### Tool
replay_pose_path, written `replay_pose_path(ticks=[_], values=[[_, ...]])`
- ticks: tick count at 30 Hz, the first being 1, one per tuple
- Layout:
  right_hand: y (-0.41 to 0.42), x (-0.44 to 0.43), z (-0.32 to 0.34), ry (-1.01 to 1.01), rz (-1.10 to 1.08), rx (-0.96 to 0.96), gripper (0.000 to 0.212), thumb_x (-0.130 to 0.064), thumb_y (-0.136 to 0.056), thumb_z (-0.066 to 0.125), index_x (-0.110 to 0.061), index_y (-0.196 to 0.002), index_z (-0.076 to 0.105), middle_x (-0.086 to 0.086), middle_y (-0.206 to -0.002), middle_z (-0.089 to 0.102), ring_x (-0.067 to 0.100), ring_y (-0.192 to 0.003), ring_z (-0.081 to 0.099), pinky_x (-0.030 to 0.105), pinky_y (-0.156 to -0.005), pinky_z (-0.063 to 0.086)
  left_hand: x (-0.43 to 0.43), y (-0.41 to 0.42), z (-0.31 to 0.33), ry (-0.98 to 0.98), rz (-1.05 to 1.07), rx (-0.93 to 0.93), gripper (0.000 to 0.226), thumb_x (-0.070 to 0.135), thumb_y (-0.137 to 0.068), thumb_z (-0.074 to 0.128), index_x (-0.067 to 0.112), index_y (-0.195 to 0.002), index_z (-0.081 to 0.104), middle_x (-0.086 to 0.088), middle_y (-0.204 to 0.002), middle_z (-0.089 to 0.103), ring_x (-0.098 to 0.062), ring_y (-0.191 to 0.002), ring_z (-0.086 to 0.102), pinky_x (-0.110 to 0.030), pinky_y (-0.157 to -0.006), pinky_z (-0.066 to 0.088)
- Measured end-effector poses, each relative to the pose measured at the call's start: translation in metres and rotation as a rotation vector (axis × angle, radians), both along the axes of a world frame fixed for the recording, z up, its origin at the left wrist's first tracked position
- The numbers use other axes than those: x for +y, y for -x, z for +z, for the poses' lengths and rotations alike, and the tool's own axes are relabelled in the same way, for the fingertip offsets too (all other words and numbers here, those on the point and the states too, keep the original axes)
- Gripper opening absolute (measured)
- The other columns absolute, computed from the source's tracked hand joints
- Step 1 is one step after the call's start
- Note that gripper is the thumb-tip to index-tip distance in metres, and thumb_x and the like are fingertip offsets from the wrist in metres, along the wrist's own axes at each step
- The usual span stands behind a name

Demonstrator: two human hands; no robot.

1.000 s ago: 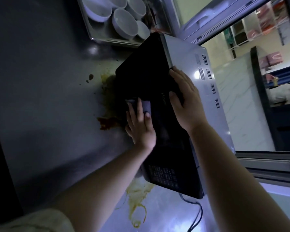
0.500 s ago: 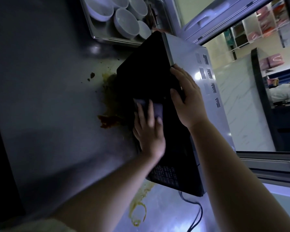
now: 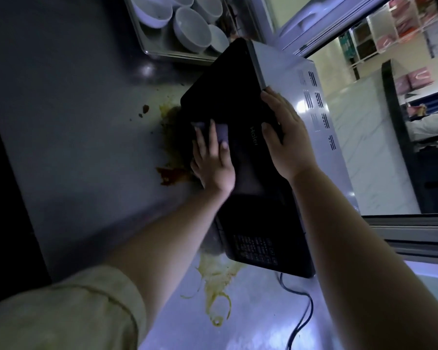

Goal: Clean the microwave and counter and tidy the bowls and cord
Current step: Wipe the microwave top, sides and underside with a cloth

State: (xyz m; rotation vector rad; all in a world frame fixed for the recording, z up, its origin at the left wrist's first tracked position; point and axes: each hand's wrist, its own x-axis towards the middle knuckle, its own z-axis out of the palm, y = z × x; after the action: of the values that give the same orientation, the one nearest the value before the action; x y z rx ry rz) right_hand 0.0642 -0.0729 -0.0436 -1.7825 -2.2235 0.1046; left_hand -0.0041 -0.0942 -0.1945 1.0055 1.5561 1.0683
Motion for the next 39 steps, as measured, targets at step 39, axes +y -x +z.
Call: replay_pose_path(ticks=[39], values=[[-0.001,0.001,0.003,0.019,-0.008,0.055,0.047,-0.007,-0.091,0.043,-0.011,-0.138,0.051,0.003,-0.147,0.046,0.019,-0.14,0.036,0.047,-0.114,0.031,0.077,0.021,0.013,0.019,0.009,-0.07,0.05,0.045,-0.101,0.022,0.042,-0.151,0.017,0.005,-0.162,0.009,-0.026,-0.147,0.014,-0.057,-0.109,0.024]])
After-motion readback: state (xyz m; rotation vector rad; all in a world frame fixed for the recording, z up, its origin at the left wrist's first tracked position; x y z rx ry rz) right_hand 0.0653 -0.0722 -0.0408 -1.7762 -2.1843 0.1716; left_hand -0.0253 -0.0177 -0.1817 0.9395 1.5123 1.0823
